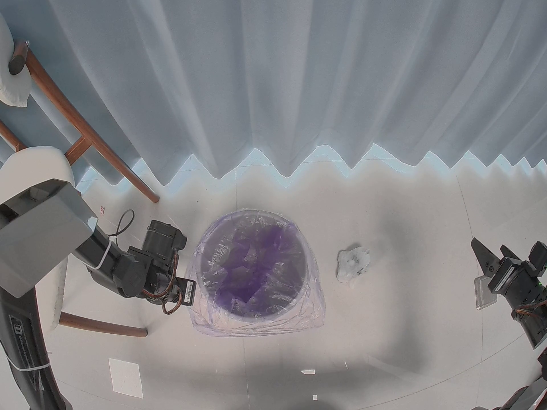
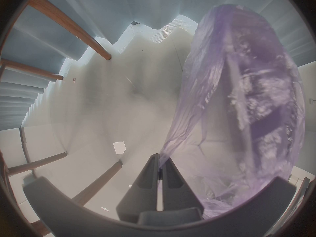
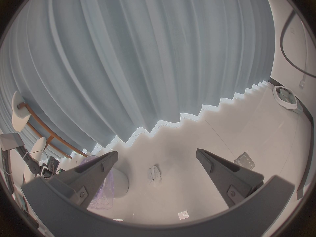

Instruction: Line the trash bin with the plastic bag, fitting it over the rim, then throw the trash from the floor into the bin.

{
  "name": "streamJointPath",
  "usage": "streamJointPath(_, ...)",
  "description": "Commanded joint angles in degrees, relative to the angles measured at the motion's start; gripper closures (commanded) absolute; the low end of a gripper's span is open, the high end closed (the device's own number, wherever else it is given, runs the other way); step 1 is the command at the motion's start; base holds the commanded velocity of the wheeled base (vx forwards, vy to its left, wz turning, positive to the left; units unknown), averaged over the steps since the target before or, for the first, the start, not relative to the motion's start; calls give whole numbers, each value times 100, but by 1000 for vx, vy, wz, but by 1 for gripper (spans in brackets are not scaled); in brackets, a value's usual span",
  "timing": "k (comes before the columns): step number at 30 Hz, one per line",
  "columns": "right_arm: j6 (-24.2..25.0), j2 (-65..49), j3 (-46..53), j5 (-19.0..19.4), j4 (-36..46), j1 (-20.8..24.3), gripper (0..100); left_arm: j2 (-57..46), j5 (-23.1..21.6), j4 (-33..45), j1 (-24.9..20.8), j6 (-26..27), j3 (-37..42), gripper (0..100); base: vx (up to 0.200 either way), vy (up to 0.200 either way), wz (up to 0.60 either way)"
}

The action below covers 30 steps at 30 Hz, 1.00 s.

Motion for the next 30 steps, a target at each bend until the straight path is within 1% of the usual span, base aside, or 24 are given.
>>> streamJointPath(1,-1,15,92,-8,-2,7,0,475,4,-18,8,-4,-254,100,0,0,0)
streamJointPath(7,-10,6,92,-8,-2,-2,0,695,4,-18,8,-21,-404,100,0,0,0)
streamJointPath(15,-10,23,92,-8,-2,-2,0,458,4,-9,0,-12,-290,100,0,0,0)
streamJointPath(16,-10,23,92,-8,-2,-2,0,458,4,-9,0,-12,-290,0,0,0,0)
streamJointPath(22,-1,32,92,-8,-11,-2,0,-316,-14,-9,-27,-12,273,0,0,0,0)
streamJointPath(27,-10,15,92,1,-20,7,0,-1300,-14,-36,-71,-21,774,0,0,0,0)
streamJointPath(29,-54,6,92,1,-20,7,0,-1968,-23,-185,-97,-21,1099,0,0,0,0)
streamJointPath(30,-63,6,92,1,-20,7,0,-2144,-23,-229,-106,-21,1187,0,0,0,0)
